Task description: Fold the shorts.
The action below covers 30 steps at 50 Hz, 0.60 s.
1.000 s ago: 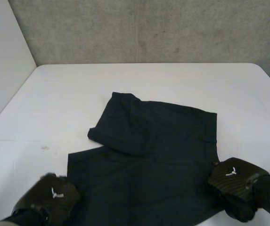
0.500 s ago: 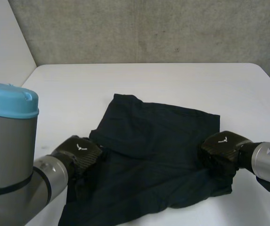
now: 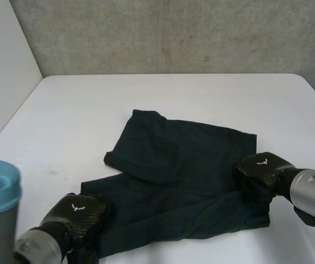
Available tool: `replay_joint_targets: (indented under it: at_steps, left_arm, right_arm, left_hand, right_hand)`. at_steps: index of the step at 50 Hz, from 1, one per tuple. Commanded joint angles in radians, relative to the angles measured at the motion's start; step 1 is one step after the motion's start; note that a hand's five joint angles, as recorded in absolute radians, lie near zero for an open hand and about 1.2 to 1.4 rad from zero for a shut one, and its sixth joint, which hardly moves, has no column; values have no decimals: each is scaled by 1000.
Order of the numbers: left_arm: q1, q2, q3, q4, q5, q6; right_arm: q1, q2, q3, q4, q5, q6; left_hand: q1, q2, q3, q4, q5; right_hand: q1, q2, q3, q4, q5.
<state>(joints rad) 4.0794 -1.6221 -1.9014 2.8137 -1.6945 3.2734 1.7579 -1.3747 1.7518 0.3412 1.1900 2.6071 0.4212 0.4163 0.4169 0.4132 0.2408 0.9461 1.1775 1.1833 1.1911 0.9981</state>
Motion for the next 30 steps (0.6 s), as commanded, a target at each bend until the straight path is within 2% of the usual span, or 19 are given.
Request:
replay_joint_targets:
  at_steps: [1,2,3,11,17,19,24,27,30]
  left_arm:
    - [-8,-94,7,85,-103,2]
    - [-11,-94,5,95,-105,3]
    - [-13,-90,5,99,-105,6]
    - [-39,26,35,76,-103,38]
    - [-57,203,70,-81,-80,192]
    - [-68,243,81,-140,-57,216]
    - [-77,326,123,-322,61,229]
    - [-71,344,122,-379,116,229]
    - [-65,334,120,-373,131,227]
  right_arm:
    - [-6,-7,29,-33,2,27]
    - [-8,-12,34,-34,2,30]
    - [-9,-15,37,-34,2,30]
    - [-9,-98,67,-15,5,18]
    - [-12,-214,92,111,-3,-42]
    - [-14,-268,104,215,-13,-118]
    - [-17,-369,140,407,-15,-318]
    - [-29,-406,137,467,-20,-392]
    - [-78,-408,120,460,-29,-401]
  left_hand:
    - [722,727,726,730,728]
    - [897,902,902,905,903]
    - [974,979,979,982,980]
    - [975,980,979,983,981]
    - [975,980,979,983,981]
    - [975,980,979,983,981]
    - [975,980,979,983,981]
    - [975,980,979,983,981]
    - [975,980,979,983,981]
  right_hand:
    - [450,219,213,205,224]
    - [450,219,213,205,224]
    - [450,219,213,205,224]
    - [450,219,213,205,224]
    - [450,219,213,205,224]
    - [450,219,213,205,224]
    - [450,219,213,205,224]
    - [450,219,213,205,224]
    - [450,219,213,205,224]
